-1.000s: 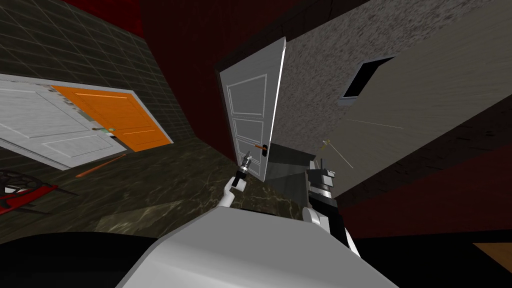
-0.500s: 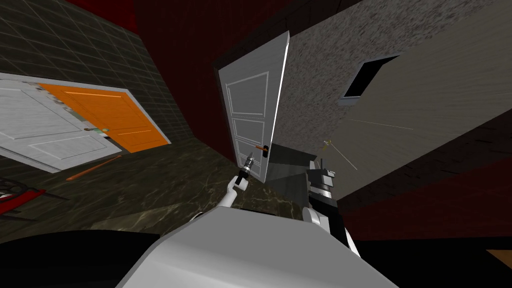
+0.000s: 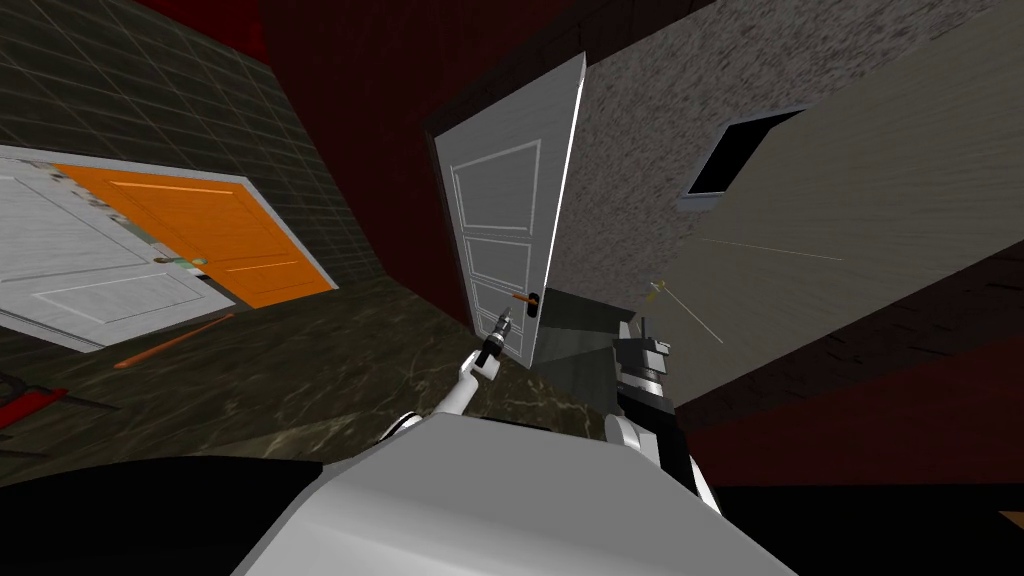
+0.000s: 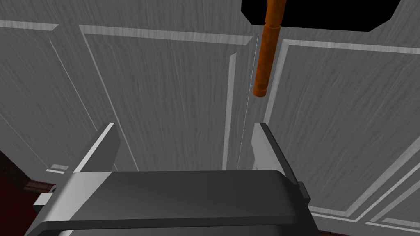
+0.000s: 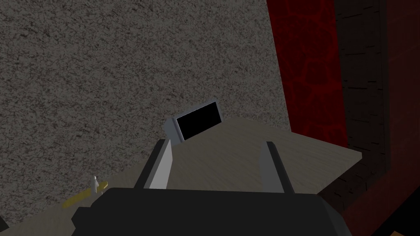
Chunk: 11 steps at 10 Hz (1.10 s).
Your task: Push the door open
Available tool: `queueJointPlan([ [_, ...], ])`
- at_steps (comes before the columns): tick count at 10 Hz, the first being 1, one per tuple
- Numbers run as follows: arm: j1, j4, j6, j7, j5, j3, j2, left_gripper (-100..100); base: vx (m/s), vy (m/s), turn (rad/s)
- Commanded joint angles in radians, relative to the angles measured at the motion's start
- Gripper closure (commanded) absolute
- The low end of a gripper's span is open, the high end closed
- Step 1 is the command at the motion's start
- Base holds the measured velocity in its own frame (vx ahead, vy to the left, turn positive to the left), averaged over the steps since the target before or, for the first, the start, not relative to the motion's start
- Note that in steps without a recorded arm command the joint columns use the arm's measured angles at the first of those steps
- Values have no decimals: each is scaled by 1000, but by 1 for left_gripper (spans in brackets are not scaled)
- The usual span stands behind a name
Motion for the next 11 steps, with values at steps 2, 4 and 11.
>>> queueJointPlan([
  [2,-33,56,12,7,-1,-8,-7,-100,55,52,-24],
  [4,-76,128,21,14,-2,-18,-15,-100,72,50,-23],
  [11,-174,294,42,31,-3,-40,-41,-100,70,47,-21],
])
